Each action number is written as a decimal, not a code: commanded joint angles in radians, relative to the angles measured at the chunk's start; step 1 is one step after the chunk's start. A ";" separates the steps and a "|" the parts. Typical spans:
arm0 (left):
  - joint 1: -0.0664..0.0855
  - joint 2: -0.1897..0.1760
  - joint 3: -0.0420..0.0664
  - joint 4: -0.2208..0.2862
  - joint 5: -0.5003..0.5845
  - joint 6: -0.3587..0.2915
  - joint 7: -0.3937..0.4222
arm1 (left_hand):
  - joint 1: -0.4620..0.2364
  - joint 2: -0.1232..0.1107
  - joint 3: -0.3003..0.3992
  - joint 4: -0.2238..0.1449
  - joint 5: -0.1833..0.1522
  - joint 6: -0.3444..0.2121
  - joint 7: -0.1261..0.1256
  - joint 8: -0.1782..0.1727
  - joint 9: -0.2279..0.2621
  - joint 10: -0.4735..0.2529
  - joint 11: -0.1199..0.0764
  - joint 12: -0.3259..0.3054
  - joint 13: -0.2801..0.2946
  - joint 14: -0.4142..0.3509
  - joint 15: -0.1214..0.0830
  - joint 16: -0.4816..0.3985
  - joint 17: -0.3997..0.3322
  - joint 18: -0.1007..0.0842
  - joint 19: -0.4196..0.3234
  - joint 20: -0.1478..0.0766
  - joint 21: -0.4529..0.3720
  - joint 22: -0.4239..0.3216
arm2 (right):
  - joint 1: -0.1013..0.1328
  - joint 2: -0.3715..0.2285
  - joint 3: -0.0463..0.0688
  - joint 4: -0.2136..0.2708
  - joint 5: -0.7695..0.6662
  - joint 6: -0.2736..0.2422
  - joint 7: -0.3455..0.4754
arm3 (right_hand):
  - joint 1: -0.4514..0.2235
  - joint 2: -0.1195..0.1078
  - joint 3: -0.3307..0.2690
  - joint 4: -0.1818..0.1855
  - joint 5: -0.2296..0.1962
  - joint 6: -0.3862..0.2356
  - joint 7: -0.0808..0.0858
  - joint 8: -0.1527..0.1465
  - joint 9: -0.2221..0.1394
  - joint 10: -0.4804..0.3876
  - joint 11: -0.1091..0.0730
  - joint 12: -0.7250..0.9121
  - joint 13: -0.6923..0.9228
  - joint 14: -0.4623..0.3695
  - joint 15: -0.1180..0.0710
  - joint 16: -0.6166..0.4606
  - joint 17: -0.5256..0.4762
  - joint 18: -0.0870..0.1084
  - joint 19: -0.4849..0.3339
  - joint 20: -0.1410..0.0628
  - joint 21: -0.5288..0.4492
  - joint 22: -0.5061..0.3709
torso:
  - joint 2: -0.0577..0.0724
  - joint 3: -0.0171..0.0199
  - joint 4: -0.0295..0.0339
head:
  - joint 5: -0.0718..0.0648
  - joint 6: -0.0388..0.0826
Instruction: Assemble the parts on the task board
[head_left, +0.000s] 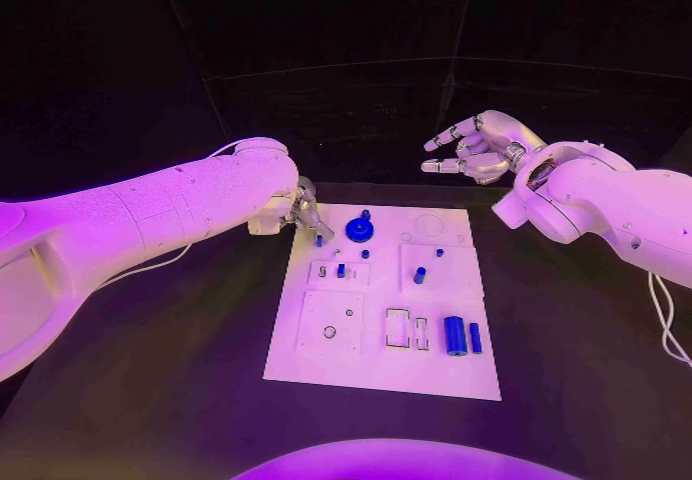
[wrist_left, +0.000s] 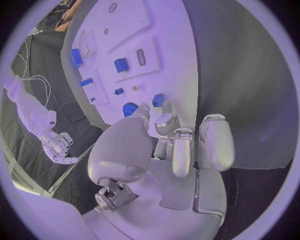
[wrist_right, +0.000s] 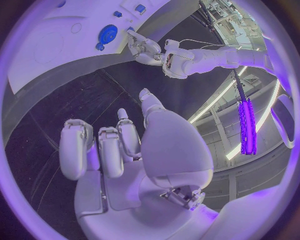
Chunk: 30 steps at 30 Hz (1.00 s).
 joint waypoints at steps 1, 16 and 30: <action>0.001 -0.001 0.000 0.004 -0.009 0.028 0.002 | 0.013 0.002 -0.003 -0.007 0.002 0.009 0.001 0.005 0.001 0.007 -0.003 0.006 0.001 0.104 -0.001 0.003 0.263 0.009 0.006 0.000 0.006 0.002 | 0.002 0.002 0.001 -0.001 -0.001 0.008 0.006 | -0.003 0.005 -0.005 -0.001 0.004 -0.010 0.000 0.006 -0.002 -0.009 0.001 -0.004 -0.001 0.087 0.010 -0.004 0.192 0.006 -0.003 0.004 -0.004 -0.001 | 0.000 0.0000 -0.0004 | 0.000 0.000; 0.001 -0.001 0.000 0.001 -0.009 0.030 0.003 | 0.076 0.052 0.028 -0.046 0.005 0.009 -0.003 0.010 0.001 0.007 -0.008 0.005 -0.002 0.104 -0.005 0.003 0.263 0.009 0.006 -0.003 0.006 0.003 | 0.002 0.004 0.001 -0.003 -0.001 0.009 0.006 | -0.003 0.005 -0.005 -0.001 0.004 -0.010 0.000 0.006 -0.002 -0.009 0.001 -0.004 -0.001 0.087 0.010 -0.004 0.192 0.006 -0.003 0.004 -0.004 -0.001 | 0.000 0.0000 -0.0001 | 0.000 -0.004; 0.001 -0.003 0.000 0.001 0.012 0.038 0.034 | 0.180 0.102 0.159 -0.143 0.010 0.010 -0.016 0.017 0.003 0.006 -0.019 0.000 -0.007 0.104 -0.014 0.003 0.263 0.010 0.005 -0.012 0.004 0.006 | 0.002 0.006 0.001 -0.004 -0.001 0.012 0.007 | -0.003 0.005 -0.005 -0.001 0.004 -0.010 0.000 0.006 -0.002 -0.009 0.001 -0.004 -0.001 0.087 0.010 -0.004 0.192 0.006 -0.003 0.004 -0.004 -0.001 | 0.001 0.0002 -0.0001 | -0.001 -0.007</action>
